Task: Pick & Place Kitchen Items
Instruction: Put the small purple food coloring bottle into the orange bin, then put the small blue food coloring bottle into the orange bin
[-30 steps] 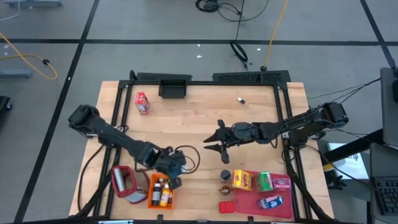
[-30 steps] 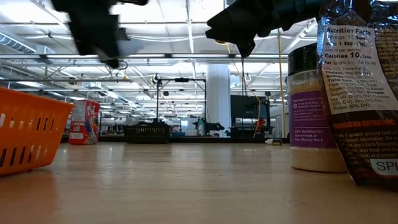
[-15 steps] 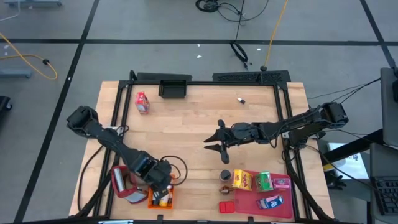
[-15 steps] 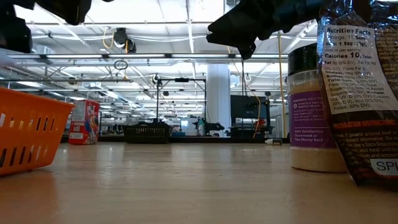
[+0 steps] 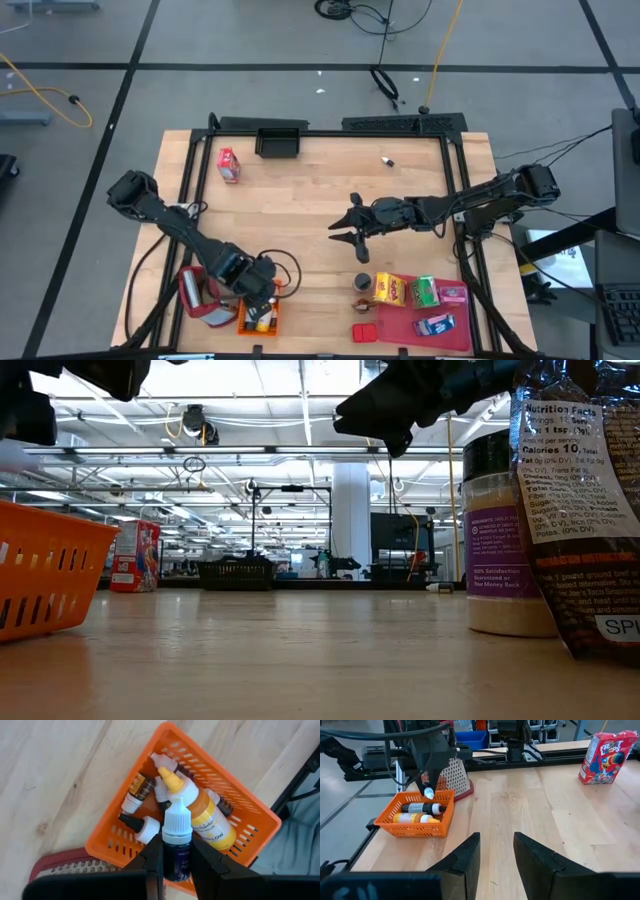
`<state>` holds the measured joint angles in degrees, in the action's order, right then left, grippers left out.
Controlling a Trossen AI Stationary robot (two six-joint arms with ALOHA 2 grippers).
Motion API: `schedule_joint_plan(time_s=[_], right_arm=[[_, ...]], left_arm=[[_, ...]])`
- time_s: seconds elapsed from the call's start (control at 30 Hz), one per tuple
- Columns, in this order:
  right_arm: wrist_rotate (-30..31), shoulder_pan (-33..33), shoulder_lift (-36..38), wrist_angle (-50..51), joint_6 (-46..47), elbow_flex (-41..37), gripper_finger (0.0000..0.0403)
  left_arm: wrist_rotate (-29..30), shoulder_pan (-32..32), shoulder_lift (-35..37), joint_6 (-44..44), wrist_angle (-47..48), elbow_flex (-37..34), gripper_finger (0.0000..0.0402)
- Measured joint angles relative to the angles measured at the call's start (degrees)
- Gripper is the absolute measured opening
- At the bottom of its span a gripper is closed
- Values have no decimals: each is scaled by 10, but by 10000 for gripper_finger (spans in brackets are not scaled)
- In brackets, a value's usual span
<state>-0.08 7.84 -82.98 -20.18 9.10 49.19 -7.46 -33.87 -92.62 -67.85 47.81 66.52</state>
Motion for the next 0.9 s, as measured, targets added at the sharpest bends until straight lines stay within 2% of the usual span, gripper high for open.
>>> schedule_joint_plan(time_s=[0.2, 0.53, 0.7, 0.77, 0.9], right_arm=[[0, 0, 0, 2, -10, 0, 108], [1, -4, 0, 27, -19, 0, 105], [3, -21, 0, 60, -24, 0, 105], [22, -33, 0, 82, -24, 0, 105], [106, -61, 0, 137, -17, 0, 105]], left_arm=[[18, 0, 0, 0, 2, 0, 71], [28, 1, 0, -2, 1, 0, 162], [57, 4, 0, 5, 1, 0, 189], [75, 7, 0, 5, 1, 0, 193], [126, 14, 0, 24, 0, 0, 195]])
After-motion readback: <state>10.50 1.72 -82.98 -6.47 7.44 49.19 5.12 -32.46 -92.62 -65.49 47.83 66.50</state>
